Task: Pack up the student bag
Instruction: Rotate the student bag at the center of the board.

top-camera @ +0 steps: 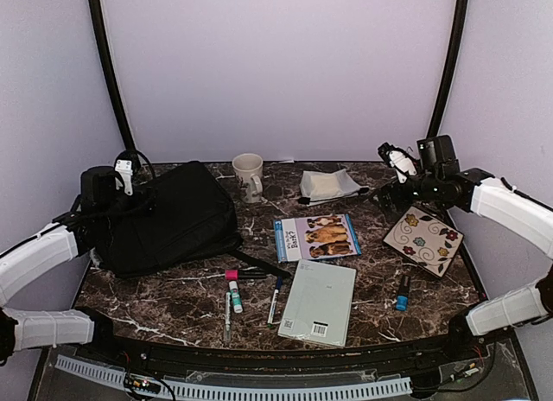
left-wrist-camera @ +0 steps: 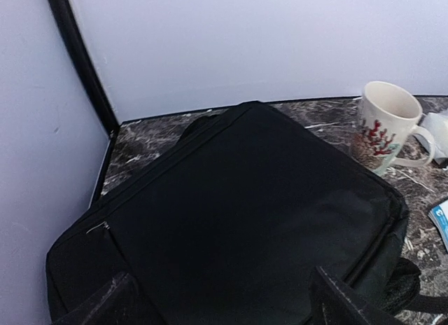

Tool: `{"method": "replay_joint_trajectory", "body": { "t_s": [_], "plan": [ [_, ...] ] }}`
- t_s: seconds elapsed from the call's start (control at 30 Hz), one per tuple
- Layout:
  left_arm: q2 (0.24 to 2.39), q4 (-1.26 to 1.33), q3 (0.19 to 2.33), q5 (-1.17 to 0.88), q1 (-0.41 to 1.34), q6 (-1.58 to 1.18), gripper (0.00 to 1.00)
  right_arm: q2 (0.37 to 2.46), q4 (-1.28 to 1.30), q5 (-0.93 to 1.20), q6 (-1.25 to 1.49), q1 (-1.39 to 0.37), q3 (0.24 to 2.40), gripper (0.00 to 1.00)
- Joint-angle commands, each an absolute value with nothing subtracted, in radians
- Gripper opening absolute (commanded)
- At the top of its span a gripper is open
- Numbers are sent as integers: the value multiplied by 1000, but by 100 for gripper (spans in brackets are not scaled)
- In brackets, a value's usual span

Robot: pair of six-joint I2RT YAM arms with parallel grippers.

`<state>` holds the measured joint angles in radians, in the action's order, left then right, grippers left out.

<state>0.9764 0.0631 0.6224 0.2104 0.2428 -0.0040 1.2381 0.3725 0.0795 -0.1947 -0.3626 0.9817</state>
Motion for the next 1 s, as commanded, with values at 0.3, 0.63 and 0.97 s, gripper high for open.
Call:
{"method": "replay_joint_trajectory", "body": {
  "t_s": [0.3,0.63,0.97],
  "plan": [
    [1274,-332,981,183,21,-221,92,1389,393,490,-237,-412,1132,94],
    [1505,-334,1137,72,-78,-245,94,1540,273,449,-175,-575,1221,86],
    [1700,-275,1269,20,-131,-180,93,1737,245,368,-143,-751,1322,65]
  ]
}}
